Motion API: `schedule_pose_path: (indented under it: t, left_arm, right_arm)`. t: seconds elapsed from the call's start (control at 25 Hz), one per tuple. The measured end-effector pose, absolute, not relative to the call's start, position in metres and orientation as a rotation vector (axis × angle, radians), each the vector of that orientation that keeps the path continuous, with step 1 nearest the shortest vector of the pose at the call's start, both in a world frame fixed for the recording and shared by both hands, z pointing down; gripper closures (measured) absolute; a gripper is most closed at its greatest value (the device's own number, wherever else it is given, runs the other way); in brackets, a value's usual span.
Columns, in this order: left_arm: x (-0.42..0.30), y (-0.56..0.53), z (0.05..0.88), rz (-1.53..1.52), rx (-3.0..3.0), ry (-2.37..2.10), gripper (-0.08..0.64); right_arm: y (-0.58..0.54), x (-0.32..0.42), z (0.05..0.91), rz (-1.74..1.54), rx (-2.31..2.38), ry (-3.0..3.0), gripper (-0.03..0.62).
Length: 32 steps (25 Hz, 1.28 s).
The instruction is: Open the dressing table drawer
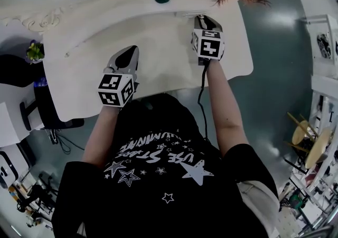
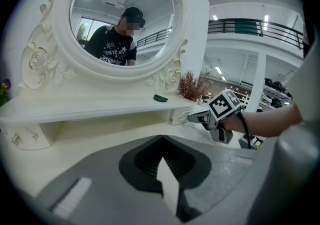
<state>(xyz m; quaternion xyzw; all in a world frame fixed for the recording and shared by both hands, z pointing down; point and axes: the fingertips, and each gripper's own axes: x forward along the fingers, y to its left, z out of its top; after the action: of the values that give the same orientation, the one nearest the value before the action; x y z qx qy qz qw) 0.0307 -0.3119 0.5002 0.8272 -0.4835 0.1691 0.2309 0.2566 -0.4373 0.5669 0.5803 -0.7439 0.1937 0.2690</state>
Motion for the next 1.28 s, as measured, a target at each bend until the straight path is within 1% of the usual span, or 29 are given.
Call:
schedule_pose_path:
  t: [1.28]
  left_arm:
    - [0.022,-0.279,0.489,0.432,2.29,-1.321,0.558]
  right_arm:
    - [-0.377,0.272,0.566,0.575,1.59,-1.978,0.469]
